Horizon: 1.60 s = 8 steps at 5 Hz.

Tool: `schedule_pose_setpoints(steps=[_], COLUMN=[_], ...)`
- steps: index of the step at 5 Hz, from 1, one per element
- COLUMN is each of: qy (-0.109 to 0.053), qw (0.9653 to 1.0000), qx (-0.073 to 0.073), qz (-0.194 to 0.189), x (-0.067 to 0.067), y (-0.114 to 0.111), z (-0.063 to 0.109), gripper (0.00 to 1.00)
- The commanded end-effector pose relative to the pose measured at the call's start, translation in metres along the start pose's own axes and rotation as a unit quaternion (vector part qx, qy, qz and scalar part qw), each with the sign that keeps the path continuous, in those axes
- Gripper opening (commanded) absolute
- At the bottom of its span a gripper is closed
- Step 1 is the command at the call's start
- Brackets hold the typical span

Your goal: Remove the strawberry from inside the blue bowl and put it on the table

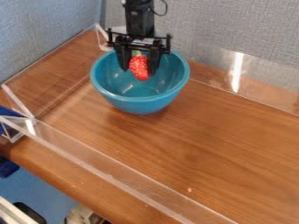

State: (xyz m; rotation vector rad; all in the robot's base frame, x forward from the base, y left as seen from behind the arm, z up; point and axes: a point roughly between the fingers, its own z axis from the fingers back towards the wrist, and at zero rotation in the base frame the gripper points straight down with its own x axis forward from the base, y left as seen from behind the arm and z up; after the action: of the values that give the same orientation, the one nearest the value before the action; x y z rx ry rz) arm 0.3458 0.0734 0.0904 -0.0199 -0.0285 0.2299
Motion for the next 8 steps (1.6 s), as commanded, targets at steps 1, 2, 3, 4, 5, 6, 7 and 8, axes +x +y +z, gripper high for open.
schedule_pose_setpoints(steps=[1, 2, 3, 4, 5, 6, 7, 8], qy=[-0.049, -0.053, -0.060, -0.087, -0.085, -0.084, -0.082, -0.080], qw=[0.9987, 0.9984, 0.9978, 0.9952, 0.9947, 0.9941, 0.9933, 0.9925], qx=[0.003, 0.004, 0.005, 0.005, 0.005, 0.005, 0.005, 0.005], qz=[-0.012, -0.019, -0.028, -0.046, -0.057, -0.068, -0.081, -0.093], x=[0.002, 0.001, 0.000, -0.004, -0.007, -0.011, -0.016, -0.020], y=[-0.005, -0.007, -0.010, -0.022, -0.028, -0.035, -0.042, -0.049], z=[0.036, 0.039, 0.047, 0.073, 0.073, 0.074, 0.074, 0.074], gripper=[0.00, 0.00, 0.00, 0.00, 0.00, 0.00, 0.00, 0.00])
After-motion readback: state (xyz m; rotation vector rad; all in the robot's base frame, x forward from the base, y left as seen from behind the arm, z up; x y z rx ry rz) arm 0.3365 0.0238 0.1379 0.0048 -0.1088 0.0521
